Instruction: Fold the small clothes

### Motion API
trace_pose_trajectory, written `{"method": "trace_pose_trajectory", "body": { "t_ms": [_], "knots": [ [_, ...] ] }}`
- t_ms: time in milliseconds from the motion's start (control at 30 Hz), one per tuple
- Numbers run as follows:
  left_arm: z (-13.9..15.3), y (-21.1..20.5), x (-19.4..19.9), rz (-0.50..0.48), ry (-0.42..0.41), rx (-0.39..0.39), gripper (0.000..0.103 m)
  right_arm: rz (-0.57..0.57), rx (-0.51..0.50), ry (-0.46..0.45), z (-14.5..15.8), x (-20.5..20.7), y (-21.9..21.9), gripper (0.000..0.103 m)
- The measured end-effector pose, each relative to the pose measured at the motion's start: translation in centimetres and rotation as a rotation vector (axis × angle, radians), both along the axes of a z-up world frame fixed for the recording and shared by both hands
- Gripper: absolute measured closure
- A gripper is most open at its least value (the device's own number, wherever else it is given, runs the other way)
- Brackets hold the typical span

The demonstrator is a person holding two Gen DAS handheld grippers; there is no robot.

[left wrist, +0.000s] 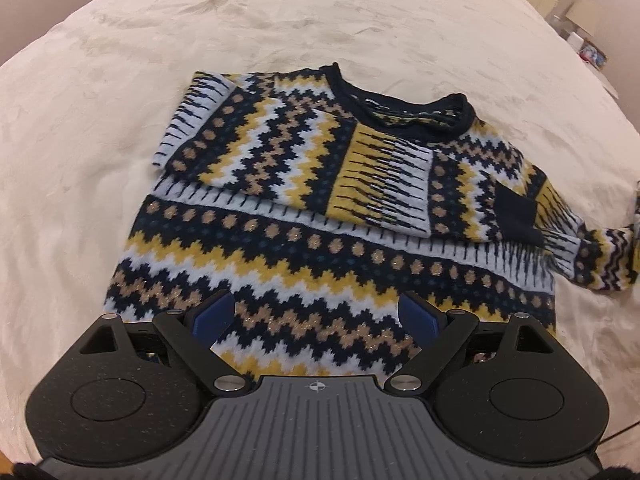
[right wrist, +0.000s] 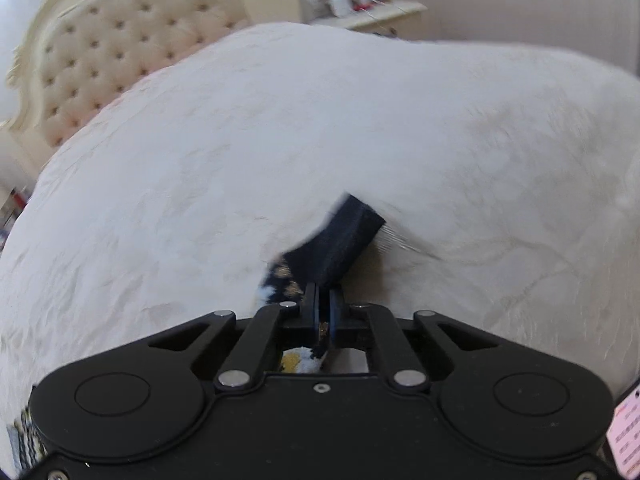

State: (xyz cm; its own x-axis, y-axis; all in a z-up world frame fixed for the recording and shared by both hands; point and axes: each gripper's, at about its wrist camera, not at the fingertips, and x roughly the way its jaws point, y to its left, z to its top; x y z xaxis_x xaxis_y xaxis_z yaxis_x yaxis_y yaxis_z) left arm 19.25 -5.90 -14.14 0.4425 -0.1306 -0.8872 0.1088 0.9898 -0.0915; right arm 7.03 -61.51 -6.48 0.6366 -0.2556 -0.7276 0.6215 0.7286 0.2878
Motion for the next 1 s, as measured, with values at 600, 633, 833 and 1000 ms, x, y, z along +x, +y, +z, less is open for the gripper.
{"method": "trace_pose_trajectory", "body": {
  "t_ms": [600, 633, 833, 1000],
  "knots": [
    [0.0, 4.9, 1.2, -0.041, -0.006, -0.042, 0.014, 0.47, 0.011, -0.177, 6.1, 2.3, 17.5, 0.093],
    [0.0, 5.4, 1.3, -0.041, -0.006, -0.044, 0.014, 0.499, 0.024, -0.175, 5.9, 2.5, 18.8, 0.093],
    [0.2, 7.7, 1.9, -0.038, -0.008, -0.057, 0.014, 0.654, 0.083, -0.104, 2.4, 3.8, 26.4, 0.093],
    [0.4, 8.7, 2.5, -0.05, -0.008, -0.074, 0.014, 0.738, 0.102, -0.001, -1.7, 3.7, 32.4, 0.092]
  ]
}}
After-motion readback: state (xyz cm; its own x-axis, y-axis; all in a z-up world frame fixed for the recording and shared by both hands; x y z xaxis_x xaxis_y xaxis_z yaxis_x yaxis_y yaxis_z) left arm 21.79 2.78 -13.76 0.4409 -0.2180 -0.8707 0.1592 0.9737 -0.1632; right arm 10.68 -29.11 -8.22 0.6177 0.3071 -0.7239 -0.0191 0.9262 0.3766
